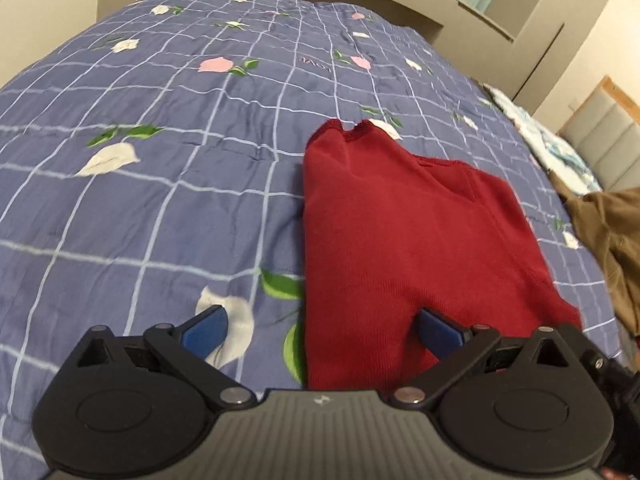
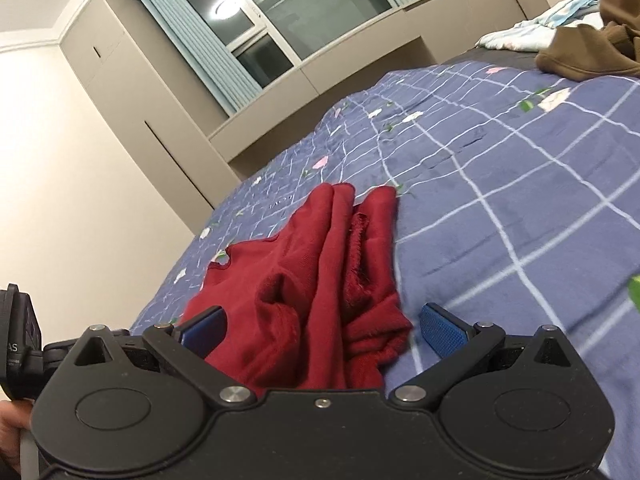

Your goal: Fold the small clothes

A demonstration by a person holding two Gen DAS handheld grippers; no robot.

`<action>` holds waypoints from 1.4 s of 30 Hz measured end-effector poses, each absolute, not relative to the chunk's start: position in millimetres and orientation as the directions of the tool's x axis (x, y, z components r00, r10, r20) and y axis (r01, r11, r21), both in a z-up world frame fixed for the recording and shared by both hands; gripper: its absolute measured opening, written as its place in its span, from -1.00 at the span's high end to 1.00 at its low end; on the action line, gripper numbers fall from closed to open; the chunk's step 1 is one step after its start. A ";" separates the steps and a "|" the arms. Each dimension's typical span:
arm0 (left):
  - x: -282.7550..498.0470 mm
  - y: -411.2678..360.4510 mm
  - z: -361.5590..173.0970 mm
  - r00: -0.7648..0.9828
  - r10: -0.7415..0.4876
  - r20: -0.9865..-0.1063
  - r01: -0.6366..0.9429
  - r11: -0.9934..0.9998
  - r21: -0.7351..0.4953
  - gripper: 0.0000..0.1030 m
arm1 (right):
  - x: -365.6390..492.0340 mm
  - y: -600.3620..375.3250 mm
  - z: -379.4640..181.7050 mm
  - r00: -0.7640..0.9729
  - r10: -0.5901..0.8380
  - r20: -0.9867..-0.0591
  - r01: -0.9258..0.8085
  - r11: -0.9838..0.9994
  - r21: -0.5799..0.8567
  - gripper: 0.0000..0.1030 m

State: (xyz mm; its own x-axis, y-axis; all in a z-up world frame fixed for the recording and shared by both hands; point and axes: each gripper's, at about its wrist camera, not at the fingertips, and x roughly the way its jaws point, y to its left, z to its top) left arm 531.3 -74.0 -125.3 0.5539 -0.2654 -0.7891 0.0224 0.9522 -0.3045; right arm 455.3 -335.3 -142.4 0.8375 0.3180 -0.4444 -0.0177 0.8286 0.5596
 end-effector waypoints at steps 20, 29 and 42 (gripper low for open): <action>536.0 -69.4 -122.4 0.511 -0.360 -0.780 -0.027 0.901 -0.433 -0.60 | 460.5 -311.0 -131.1 0.823 0.189 -0.535 0.112 0.870 0.480 0.05; 543.0 -77.8 -105.8 0.485 -0.319 -0.814 -0.025 0.925 -0.378 0.24 | 465.3 -299.1 -109.9 0.809 0.173 -0.561 0.133 0.877 0.462 0.24; 490.1 -27.0 -37.3 0.595 -0.220 -0.773 0.023 0.966 -0.257 0.53 | 433.5 -218.8 -59.1 0.829 0.278 -0.486 -0.062 0.908 0.414 0.30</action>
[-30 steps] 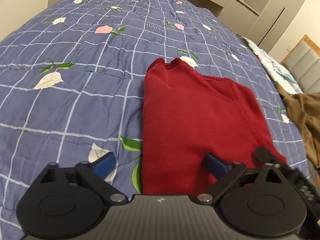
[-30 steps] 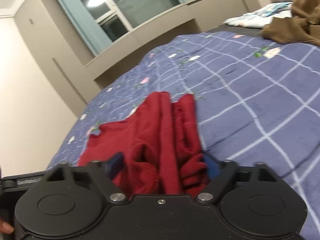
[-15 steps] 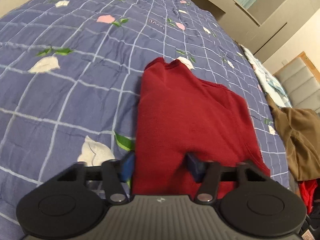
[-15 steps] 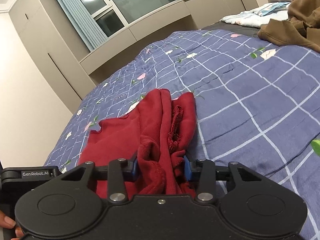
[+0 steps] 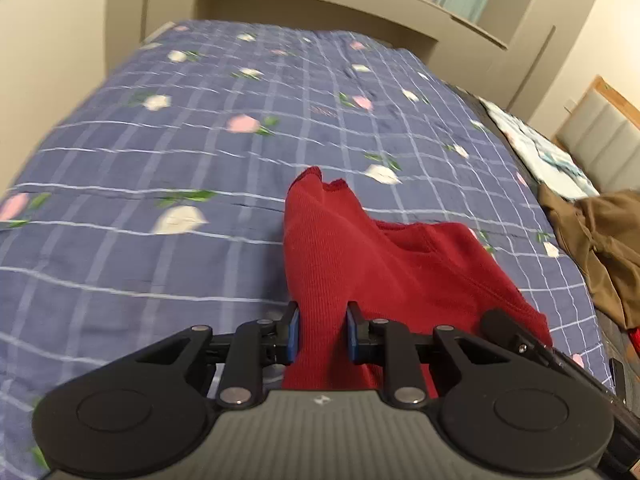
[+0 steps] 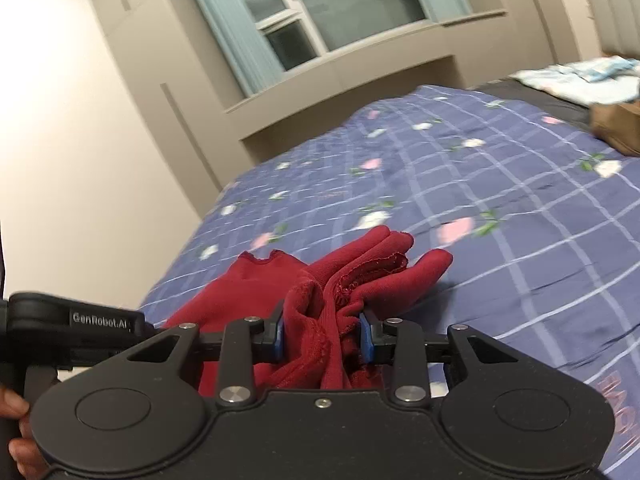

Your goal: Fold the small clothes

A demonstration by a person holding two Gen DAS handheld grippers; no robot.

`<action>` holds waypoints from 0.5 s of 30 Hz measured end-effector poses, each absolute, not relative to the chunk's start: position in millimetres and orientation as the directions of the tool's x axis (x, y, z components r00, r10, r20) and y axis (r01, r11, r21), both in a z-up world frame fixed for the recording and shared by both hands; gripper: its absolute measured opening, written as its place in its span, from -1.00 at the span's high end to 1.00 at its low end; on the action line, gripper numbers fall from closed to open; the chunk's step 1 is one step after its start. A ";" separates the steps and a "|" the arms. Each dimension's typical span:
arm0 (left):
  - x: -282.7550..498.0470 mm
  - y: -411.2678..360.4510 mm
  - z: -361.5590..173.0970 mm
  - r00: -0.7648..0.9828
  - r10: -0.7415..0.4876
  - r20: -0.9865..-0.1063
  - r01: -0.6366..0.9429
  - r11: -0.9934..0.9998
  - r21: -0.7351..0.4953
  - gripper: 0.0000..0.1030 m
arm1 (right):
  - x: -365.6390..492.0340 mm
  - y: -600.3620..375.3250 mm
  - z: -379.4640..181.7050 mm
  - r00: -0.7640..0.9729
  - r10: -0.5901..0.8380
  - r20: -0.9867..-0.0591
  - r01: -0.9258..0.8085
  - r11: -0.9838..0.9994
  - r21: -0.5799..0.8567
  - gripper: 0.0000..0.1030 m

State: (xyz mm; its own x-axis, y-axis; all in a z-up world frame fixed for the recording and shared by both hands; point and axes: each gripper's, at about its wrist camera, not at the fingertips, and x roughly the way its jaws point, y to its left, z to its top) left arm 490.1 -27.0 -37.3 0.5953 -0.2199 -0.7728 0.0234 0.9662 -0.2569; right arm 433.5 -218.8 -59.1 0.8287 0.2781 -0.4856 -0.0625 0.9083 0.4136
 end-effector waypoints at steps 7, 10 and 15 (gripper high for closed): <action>433.2 34.8 -24.2 0.650 -0.138 -0.748 -0.043 0.975 -0.218 0.53 | 392.2 -152.3 -55.1 0.823 0.359 -0.440 -0.195 0.906 0.375 0.30; 411.0 58.3 -37.1 0.639 -0.126 -0.759 -0.081 0.970 -0.229 0.52 | 377.4 -135.1 -65.5 0.798 0.378 -0.469 -0.207 0.903 0.376 0.30; 390.3 76.7 -70.2 0.609 -0.143 -0.780 -0.115 0.957 -0.265 0.50 | 356.7 -122.5 -83.0 0.781 0.358 -0.512 -0.189 0.916 0.353 0.29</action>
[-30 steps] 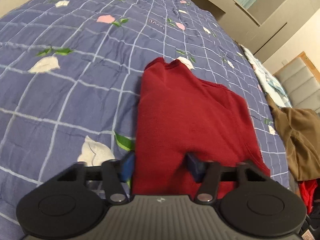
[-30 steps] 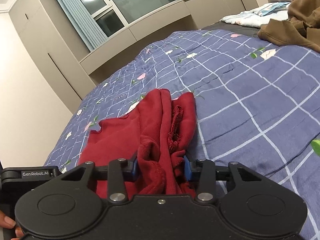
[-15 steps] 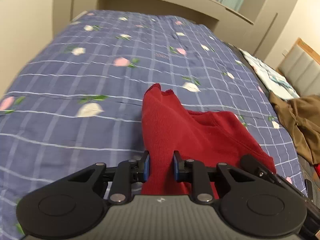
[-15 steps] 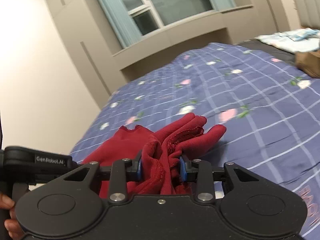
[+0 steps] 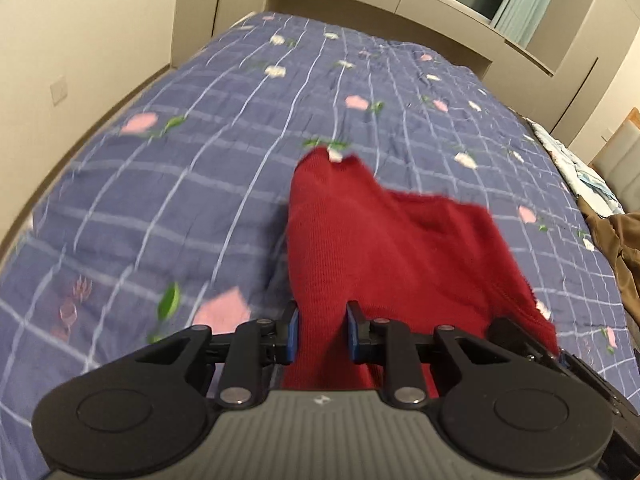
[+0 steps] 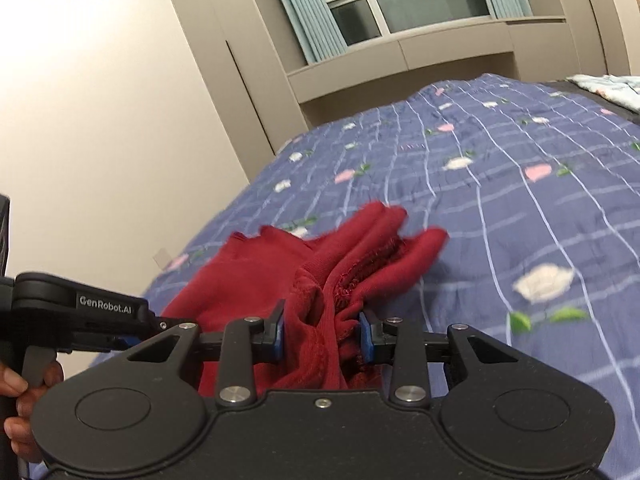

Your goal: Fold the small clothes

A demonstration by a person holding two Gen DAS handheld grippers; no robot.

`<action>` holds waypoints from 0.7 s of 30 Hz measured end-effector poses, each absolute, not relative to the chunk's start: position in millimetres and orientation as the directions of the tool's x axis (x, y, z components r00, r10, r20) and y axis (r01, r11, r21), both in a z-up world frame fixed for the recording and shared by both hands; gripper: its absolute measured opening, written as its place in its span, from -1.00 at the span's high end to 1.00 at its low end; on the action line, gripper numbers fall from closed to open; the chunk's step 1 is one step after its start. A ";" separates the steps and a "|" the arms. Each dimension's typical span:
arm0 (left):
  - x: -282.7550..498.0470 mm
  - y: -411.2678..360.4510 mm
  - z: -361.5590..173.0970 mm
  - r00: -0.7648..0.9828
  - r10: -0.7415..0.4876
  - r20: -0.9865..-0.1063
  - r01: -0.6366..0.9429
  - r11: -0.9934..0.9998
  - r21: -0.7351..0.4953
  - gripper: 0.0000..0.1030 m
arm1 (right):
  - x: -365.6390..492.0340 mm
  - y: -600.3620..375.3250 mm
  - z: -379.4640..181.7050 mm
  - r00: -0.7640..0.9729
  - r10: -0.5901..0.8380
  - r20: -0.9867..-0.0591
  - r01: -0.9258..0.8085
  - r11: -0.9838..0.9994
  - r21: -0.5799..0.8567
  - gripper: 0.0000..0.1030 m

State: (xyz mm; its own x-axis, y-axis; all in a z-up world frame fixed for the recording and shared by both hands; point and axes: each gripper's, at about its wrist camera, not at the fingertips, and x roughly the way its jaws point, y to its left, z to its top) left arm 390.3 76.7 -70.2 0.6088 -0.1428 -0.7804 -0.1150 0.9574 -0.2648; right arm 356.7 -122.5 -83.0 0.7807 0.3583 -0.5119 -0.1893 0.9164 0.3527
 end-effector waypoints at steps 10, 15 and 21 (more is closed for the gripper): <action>373.8 75.4 -74.5 0.619 -0.128 -0.775 -0.109 0.963 -0.246 0.13 | 347.1 -136.1 -98.3 0.763 0.332 -0.554 -0.126 0.918 0.377 0.07; 362.5 73.7 -65.5 0.629 -0.115 -0.769 -0.116 0.964 -0.239 -0.39 | 337.0 -136.2 -87.1 0.782 0.327 -0.530 -0.156 0.927 0.342 -0.29; 343.8 68.2 -46.3 0.667 -0.085 -0.740 -0.092 0.976 -0.195 -0.70 | 320.1 -132.9 -67.0 0.814 0.323 -0.483 -0.200 0.936 0.290 -0.63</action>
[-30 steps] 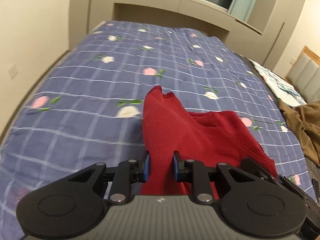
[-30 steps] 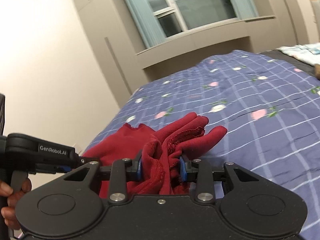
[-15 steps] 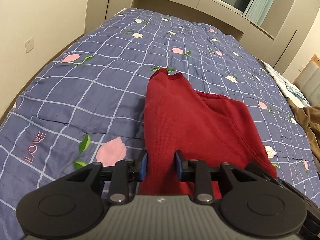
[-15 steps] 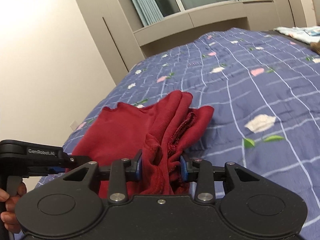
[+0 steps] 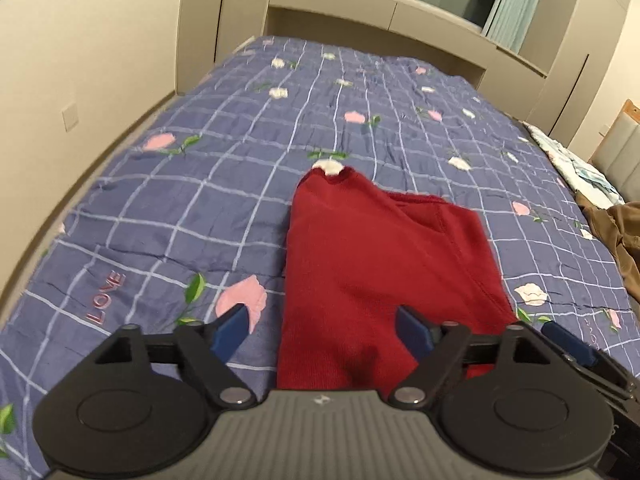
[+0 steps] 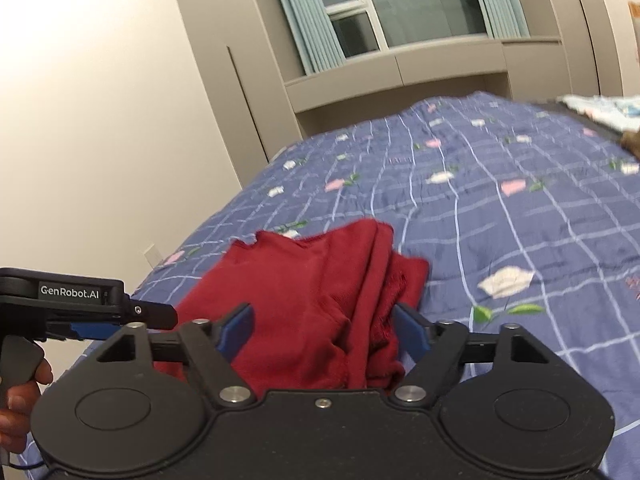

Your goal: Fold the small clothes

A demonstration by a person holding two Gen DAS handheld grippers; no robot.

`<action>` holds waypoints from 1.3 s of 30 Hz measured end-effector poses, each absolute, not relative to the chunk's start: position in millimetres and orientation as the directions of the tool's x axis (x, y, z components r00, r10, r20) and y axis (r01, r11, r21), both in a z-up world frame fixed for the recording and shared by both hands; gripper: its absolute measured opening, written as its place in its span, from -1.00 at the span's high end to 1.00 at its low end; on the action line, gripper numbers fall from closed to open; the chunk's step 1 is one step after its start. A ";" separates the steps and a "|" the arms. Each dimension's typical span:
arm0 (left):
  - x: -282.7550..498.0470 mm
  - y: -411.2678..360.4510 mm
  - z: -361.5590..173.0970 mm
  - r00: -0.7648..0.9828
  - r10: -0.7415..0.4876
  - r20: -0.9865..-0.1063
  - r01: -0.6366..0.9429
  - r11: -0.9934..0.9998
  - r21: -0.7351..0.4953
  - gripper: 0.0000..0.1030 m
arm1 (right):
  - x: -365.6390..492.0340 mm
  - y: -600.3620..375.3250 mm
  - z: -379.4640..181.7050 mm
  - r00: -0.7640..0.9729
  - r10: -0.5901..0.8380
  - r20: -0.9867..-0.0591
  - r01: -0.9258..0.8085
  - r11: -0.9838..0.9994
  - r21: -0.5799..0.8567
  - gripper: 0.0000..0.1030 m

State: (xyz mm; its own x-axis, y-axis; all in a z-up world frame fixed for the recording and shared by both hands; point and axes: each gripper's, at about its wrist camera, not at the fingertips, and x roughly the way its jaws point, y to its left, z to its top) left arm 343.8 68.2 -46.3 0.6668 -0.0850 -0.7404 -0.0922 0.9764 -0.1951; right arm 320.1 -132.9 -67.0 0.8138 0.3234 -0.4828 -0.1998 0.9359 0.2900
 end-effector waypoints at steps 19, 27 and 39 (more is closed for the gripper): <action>229.6 61.9 3.3 0.824 0.024 -0.566 -0.074 0.995 -0.065 -0.99 | 221.1 -128.3 -15.5 0.884 0.321 -0.341 -0.282 0.946 0.158 -0.99; 180.8 60.6 2.1 0.849 0.039 -0.528 -0.087 0.994 -0.066 -0.99 | 172.8 -129.2 -16.7 0.886 0.316 -0.341 -0.299 0.949 0.101 -0.99; 138.0 52.3 -25.8 0.840 0.037 -0.541 -0.075 0.996 -0.049 -0.99 | 130.2 -141.8 -32.6 0.899 0.271 -0.345 -0.250 0.963 0.105 -0.99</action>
